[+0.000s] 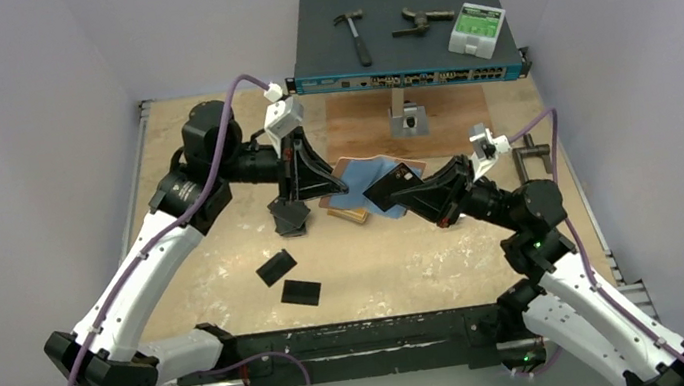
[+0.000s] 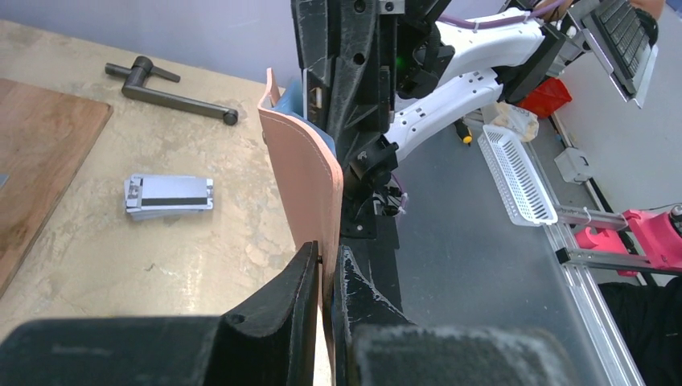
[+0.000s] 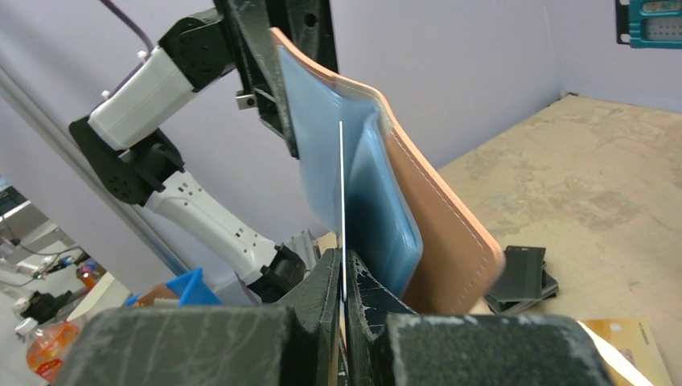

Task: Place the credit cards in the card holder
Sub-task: Place the card holder at the center of the board.

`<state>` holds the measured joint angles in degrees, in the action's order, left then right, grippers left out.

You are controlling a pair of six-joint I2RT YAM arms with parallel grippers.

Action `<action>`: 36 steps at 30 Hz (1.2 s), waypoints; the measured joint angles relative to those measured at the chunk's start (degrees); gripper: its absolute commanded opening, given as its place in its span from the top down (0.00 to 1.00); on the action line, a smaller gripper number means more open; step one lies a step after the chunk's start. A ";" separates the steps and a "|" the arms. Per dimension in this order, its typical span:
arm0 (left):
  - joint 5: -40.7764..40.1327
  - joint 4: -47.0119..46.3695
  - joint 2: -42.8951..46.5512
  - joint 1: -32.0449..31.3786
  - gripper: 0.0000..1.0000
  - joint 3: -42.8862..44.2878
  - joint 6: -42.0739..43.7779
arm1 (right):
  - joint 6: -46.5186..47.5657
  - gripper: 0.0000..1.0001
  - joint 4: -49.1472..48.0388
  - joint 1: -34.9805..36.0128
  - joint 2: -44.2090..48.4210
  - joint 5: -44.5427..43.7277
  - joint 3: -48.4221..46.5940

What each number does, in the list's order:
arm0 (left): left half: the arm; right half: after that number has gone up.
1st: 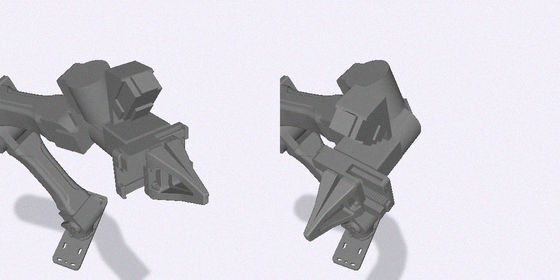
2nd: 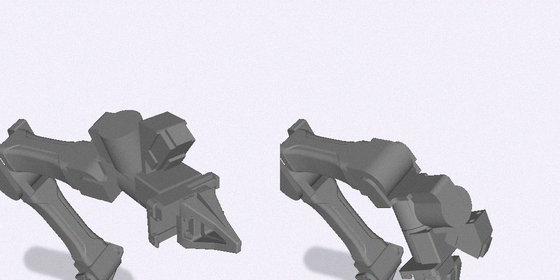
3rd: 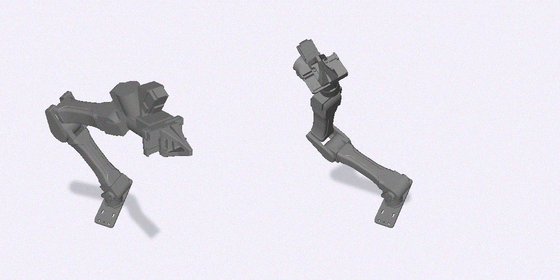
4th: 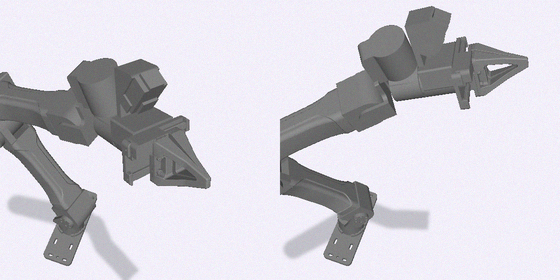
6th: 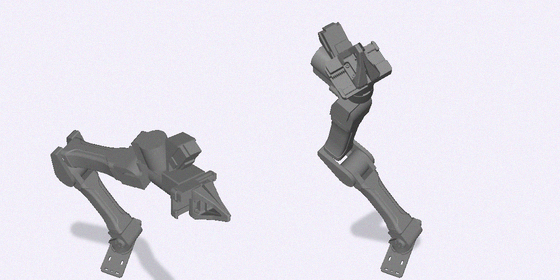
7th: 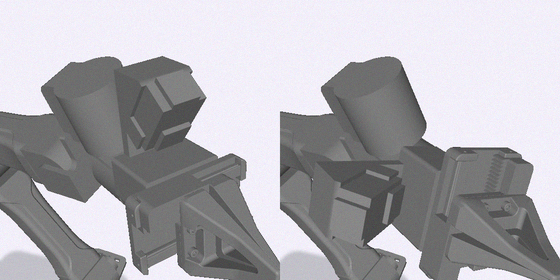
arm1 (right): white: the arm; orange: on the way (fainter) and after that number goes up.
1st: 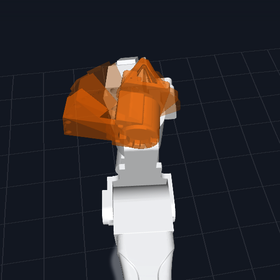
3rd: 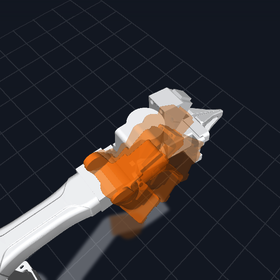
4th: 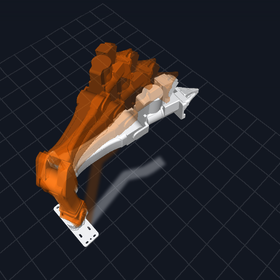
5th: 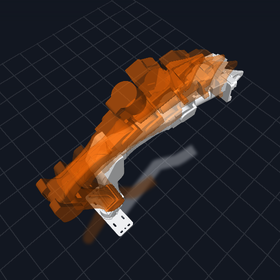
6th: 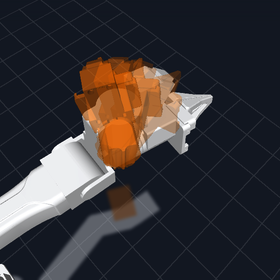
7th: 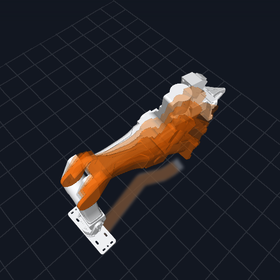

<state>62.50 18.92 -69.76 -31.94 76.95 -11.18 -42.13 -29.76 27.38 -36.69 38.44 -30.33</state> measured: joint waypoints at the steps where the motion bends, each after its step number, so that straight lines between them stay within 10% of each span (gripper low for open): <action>1: 0.02 -0.04 0.20 0.00 1.00 0.00 -0.04 | 0.37 1.00 0.70 0.02 0.07 -0.55 0.00; 36: 0.37 -4.22 1.25 0.00 1.00 -1.86 -3.26 | 1.09 1.00 -2.60 1.60 -5.01 3.13 0.02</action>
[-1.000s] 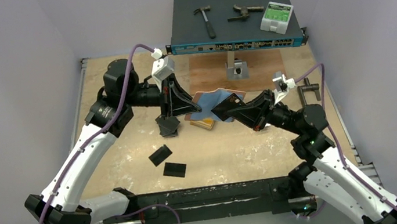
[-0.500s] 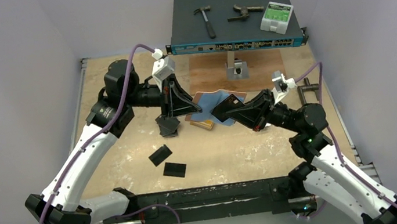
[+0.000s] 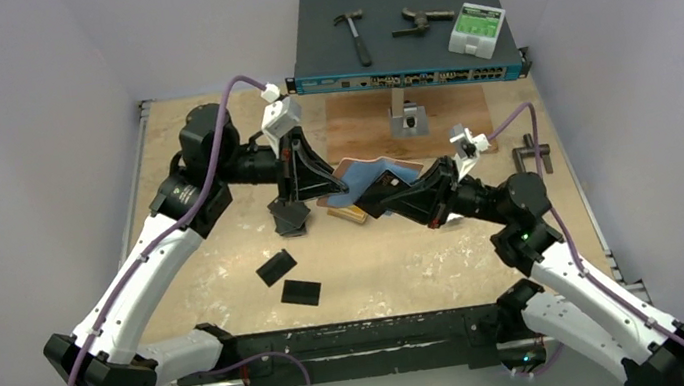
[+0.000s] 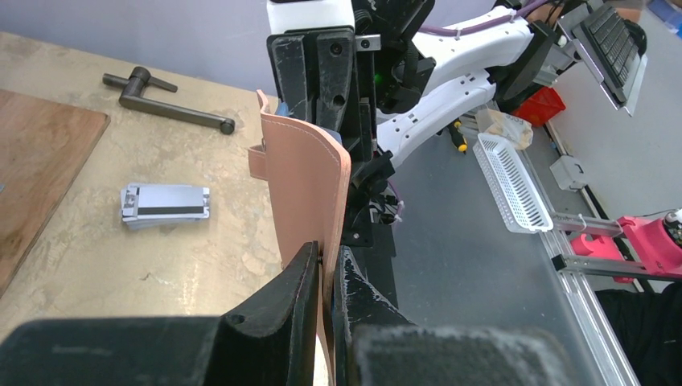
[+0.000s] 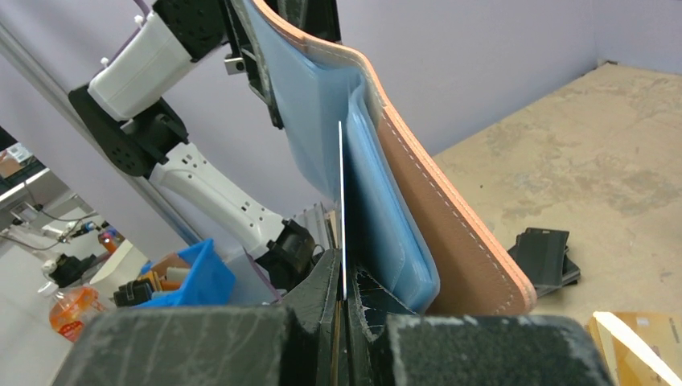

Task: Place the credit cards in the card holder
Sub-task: Place the card holder at the center of the board.

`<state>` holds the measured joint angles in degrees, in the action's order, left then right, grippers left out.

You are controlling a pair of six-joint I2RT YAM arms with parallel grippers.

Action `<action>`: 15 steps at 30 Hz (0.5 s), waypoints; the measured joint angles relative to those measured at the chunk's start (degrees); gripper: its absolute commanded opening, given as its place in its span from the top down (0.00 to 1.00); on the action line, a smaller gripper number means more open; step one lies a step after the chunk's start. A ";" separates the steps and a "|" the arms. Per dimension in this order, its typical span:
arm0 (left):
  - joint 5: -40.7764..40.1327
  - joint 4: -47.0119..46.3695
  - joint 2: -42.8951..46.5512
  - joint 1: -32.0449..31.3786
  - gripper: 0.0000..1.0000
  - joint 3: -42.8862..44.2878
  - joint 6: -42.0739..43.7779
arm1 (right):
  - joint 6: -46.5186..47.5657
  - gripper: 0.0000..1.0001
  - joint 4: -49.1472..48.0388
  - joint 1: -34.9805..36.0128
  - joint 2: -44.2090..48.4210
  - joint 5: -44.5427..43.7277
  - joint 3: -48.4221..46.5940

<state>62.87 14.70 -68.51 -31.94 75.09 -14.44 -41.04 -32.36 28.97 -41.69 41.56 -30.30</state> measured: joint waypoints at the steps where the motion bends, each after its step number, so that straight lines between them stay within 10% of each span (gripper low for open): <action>1: 0.00 -0.11 0.00 0.00 1.00 0.00 0.00 | 0.20 1.00 0.35 0.04 -0.22 0.04 0.00; 15: 0.02 -0.52 0.39 -0.22 1.00 0.00 -0.02 | 3.80 1.00 6.19 0.28 -0.35 0.02 -3.72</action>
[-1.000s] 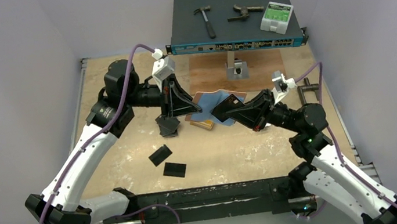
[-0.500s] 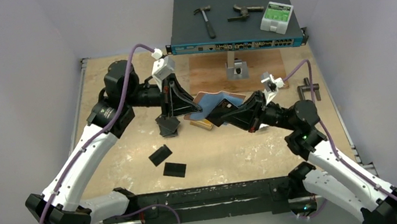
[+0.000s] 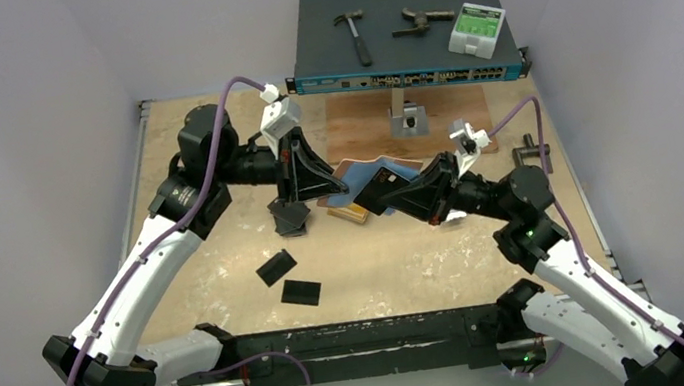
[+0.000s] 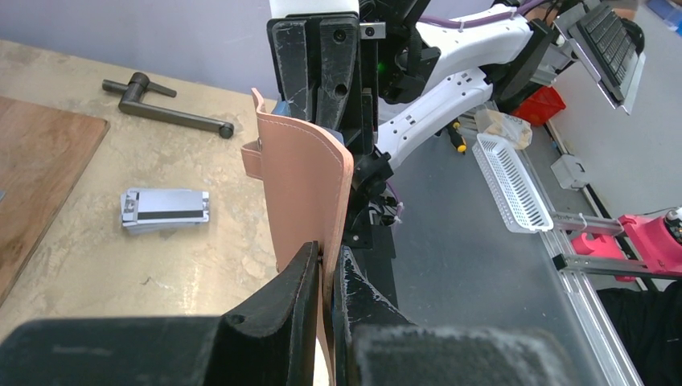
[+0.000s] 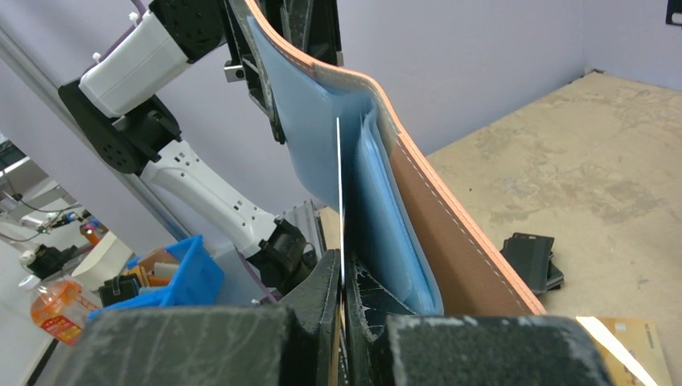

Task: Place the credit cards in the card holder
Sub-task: Place the card holder at the center of the board.

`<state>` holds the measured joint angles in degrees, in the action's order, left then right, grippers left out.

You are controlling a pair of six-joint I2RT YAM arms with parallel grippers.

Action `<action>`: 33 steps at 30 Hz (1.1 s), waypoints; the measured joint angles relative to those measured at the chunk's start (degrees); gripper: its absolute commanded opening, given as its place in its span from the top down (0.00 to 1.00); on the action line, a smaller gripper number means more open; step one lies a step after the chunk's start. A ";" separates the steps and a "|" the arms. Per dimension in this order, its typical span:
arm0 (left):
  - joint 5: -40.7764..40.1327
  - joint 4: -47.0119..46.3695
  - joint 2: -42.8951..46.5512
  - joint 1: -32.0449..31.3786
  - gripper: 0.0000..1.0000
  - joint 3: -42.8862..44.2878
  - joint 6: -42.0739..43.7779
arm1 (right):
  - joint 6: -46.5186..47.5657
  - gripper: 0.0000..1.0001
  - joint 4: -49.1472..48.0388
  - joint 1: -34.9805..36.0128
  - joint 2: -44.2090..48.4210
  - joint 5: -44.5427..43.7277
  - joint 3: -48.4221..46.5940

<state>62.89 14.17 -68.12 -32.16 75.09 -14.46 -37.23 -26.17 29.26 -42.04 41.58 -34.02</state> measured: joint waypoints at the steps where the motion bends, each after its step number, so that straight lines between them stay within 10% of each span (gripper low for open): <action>1: 0.00 0.00 0.00 -0.07 1.00 0.00 -0.02 | 0.22 1.00 0.11 0.00 0.00 0.00 -0.35; 33: -0.07 -1.33 0.39 -0.22 1.00 0.00 -1.51 | 0.26 1.00 -3.28 0.98 -0.55 -2.73 -0.28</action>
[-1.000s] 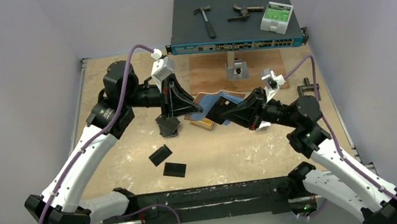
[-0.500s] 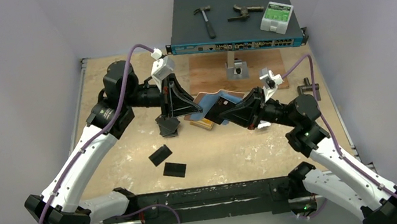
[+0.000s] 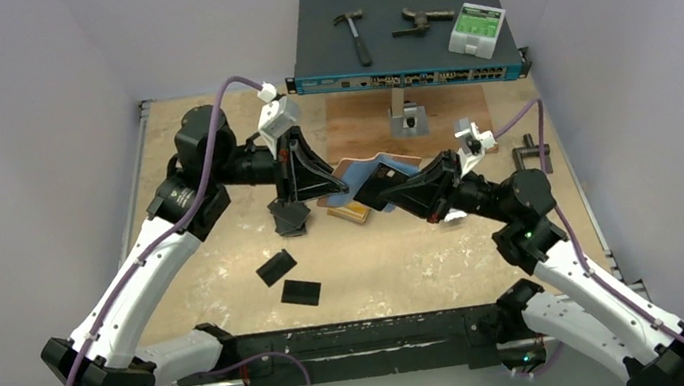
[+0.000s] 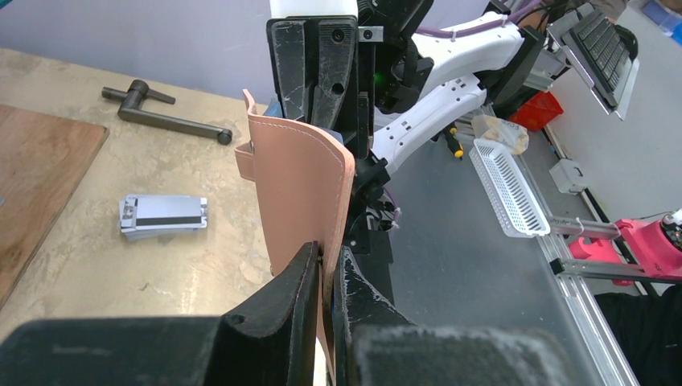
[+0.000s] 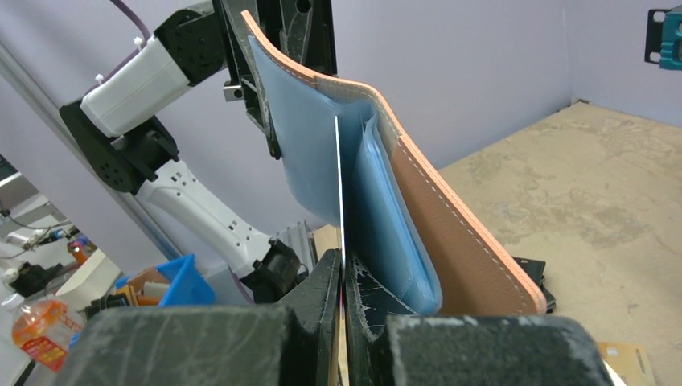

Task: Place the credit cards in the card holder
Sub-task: Place the card holder at the center of the board.

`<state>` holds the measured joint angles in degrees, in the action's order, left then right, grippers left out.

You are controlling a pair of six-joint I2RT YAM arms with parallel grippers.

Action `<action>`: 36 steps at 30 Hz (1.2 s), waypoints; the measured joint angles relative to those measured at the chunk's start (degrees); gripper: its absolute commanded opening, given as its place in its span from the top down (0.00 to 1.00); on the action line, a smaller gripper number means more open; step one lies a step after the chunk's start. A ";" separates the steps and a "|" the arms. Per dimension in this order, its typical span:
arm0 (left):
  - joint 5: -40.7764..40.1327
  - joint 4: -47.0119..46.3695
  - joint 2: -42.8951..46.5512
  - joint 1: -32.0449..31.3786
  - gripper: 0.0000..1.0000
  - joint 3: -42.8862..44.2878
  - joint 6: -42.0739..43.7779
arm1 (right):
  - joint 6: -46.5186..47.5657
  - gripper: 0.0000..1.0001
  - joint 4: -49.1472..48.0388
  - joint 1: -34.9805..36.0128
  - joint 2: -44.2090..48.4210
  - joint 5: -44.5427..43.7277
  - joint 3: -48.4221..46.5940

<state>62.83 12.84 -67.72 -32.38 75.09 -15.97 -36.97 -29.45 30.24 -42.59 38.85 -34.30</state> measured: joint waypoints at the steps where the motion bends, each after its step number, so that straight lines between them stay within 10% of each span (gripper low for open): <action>1: 0.00 0.00 0.07 0.00 1.00 0.00 -0.04 | -0.17 1.00 -0.35 0.11 0.37 -0.55 0.37; 36: -1.27 -2.12 0.98 -0.28 1.00 -0.83 -4.55 | -9.07 1.00 -18.67 0.17 -0.31 -4.79 7.72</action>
<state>61.56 10.72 -66.74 -32.67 74.26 -20.51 -46.04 -48.12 30.41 -42.89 34.06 -26.59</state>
